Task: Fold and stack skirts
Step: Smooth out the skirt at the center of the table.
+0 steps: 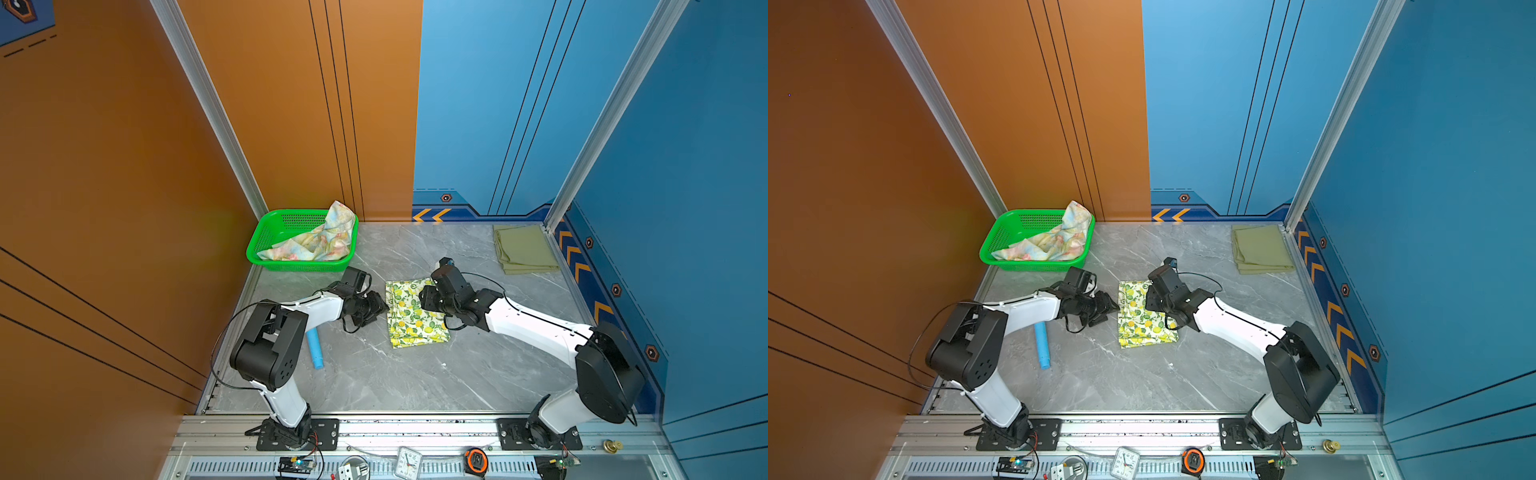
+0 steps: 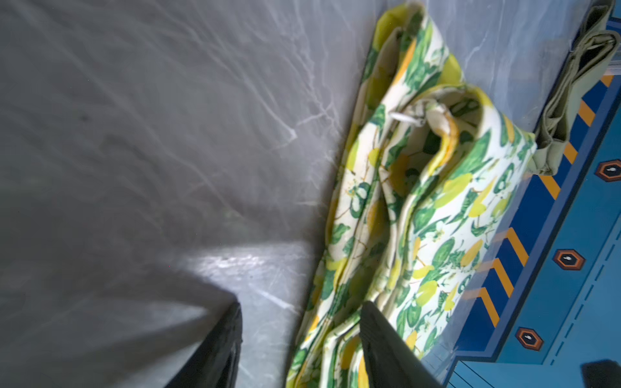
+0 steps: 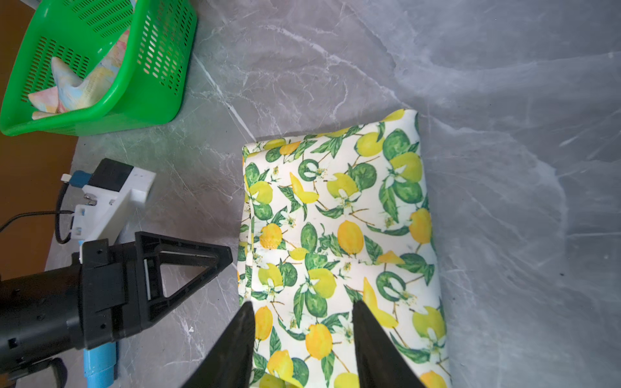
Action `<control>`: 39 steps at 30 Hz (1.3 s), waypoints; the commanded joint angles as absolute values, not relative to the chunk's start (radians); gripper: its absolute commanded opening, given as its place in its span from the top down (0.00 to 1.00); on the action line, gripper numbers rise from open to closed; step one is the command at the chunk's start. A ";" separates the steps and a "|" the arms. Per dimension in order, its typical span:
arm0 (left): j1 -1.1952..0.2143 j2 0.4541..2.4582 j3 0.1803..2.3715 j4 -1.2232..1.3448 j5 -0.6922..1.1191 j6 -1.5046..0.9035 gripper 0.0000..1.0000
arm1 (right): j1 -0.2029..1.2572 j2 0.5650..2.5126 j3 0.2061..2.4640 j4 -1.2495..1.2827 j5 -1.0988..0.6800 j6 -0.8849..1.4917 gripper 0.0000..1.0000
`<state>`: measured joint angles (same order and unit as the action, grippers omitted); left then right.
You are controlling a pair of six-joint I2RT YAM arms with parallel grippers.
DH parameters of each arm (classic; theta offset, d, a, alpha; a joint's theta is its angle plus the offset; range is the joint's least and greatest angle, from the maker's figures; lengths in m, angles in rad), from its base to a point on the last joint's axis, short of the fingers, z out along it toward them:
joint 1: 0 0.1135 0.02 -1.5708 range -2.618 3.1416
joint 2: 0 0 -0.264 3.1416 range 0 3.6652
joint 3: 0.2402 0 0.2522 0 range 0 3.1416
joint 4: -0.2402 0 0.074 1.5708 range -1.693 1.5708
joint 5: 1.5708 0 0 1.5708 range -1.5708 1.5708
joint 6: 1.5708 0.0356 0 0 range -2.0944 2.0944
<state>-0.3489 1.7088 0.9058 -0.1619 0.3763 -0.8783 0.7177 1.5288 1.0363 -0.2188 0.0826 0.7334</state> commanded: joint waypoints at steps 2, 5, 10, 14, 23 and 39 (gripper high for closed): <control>-0.337 1.650 0.945 -0.294 0.264 -0.786 0.41 | 0.672 1.458 0.977 -0.194 0.112 0.735 0.51; -0.374 1.622 1.022 -0.365 0.217 -0.690 0.41 | 0.641 1.416 0.939 -0.180 0.103 0.738 0.51; -0.488 1.638 1.169 -0.462 0.113 -0.599 0.41 | 0.584 1.348 0.873 -0.173 0.095 0.744 0.51; -0.591 1.706 1.262 -0.504 0.057 -0.566 0.42 | 0.529 1.290 0.820 -0.173 0.076 0.752 0.52; -0.661 1.890 1.367 -0.506 0.089 -0.566 0.48 | 0.444 1.192 0.747 -0.206 0.038 0.744 0.56; -0.608 1.898 1.157 -0.381 0.106 -0.616 0.68 | 0.545 1.413 0.920 -0.309 0.086 0.637 0.57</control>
<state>-0.6273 1.8973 1.2186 -0.3824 0.1047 -0.5945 0.5171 1.3609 0.8654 -0.2592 0.0566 0.6773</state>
